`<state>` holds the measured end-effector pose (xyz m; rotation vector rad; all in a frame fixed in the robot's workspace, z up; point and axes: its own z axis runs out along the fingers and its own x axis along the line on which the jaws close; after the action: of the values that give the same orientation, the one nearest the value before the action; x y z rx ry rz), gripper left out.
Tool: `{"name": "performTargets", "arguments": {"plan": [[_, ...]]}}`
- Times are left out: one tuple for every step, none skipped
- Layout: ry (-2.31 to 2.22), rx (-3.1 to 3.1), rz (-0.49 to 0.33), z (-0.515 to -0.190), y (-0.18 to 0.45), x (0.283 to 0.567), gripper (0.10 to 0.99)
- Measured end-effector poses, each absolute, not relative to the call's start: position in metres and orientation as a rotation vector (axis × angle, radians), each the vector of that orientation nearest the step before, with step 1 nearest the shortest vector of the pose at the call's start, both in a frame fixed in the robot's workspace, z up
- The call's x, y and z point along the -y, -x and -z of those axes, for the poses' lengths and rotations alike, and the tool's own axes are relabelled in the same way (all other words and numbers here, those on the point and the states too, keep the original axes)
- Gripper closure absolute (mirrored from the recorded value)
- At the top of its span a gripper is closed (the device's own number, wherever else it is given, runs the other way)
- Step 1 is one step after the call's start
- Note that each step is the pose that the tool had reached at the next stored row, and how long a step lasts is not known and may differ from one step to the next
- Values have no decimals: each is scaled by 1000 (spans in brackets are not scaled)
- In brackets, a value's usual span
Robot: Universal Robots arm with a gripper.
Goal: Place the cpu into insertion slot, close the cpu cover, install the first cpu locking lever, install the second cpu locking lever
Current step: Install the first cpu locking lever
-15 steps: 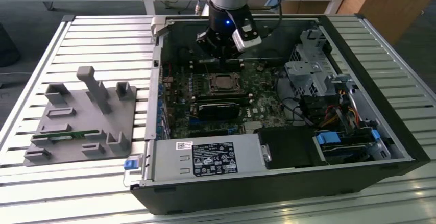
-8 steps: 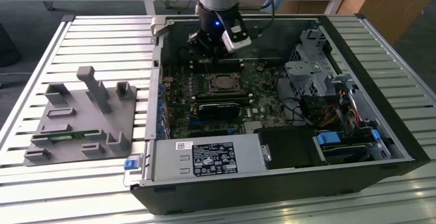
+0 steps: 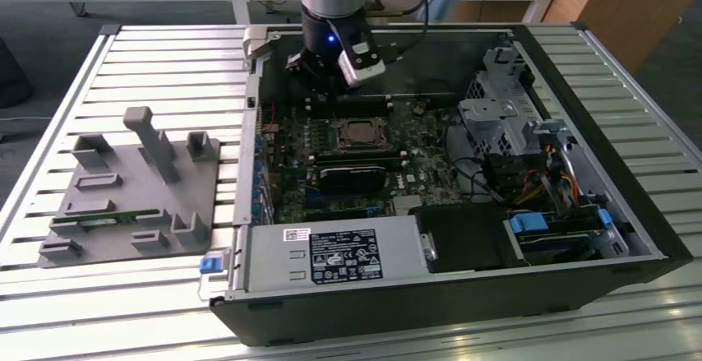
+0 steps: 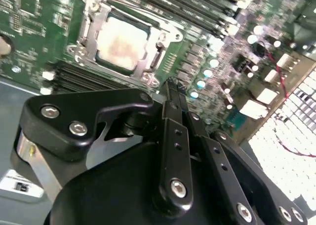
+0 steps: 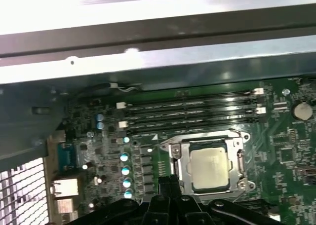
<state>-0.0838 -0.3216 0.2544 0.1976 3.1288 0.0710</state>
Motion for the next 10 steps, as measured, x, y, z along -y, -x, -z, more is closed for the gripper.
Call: {"name": "performTargets", "arguments": {"plan": [[-198,-3129,-71,-254,86,322,980],[-198,-3129,-71,-254,87,322,980],[-197,-3129,-71,-254,89,322,980],[-196,-3129,-71,-254,89,322,980],[-192,-3129,-71,-254,90,321,980],[-182,-3130,-71,-254,90,321,980],[-164,-3131,-72,-254,90,321,980],[-142,-3133,-72,-254,90,321,980],[-127,-3134,-72,-254,90,321,980],[-123,-3134,-72,-253,91,321,980]]}}
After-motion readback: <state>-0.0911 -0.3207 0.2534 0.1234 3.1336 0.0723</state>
